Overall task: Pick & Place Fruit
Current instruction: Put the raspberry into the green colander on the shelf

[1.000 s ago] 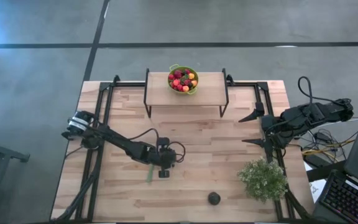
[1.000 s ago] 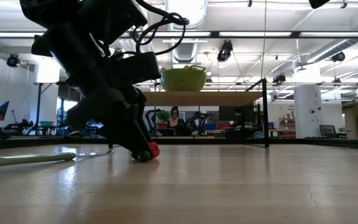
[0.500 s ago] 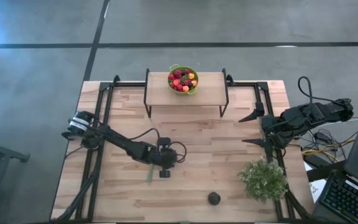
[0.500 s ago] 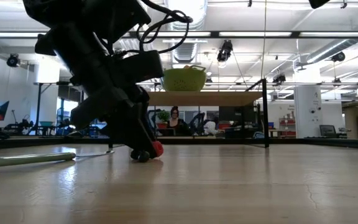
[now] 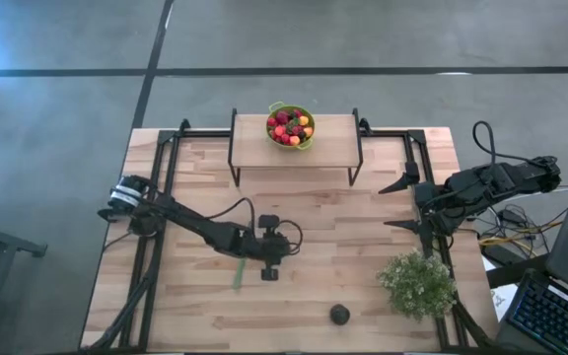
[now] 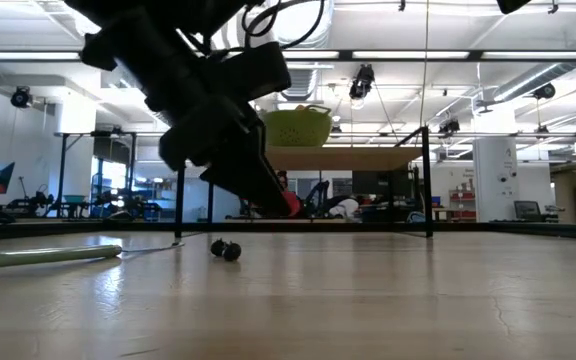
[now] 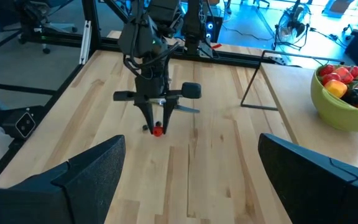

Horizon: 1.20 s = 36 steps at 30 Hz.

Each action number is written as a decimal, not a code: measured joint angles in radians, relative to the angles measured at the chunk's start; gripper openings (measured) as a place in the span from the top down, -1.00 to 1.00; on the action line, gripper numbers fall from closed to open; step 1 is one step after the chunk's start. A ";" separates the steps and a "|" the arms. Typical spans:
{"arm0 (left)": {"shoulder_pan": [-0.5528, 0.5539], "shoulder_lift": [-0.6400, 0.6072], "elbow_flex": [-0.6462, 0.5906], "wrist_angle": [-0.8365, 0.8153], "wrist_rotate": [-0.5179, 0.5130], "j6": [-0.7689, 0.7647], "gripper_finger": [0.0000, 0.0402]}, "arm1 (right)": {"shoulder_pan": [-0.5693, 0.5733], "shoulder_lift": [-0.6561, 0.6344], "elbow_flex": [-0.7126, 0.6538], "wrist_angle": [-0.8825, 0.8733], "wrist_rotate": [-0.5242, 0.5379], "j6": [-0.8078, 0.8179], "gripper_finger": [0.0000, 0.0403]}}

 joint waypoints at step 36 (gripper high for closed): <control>0.228 -0.014 0.587 -0.375 -0.045 0.206 0.40 | 0.000 0.000 0.000 0.000 0.000 0.000 -0.80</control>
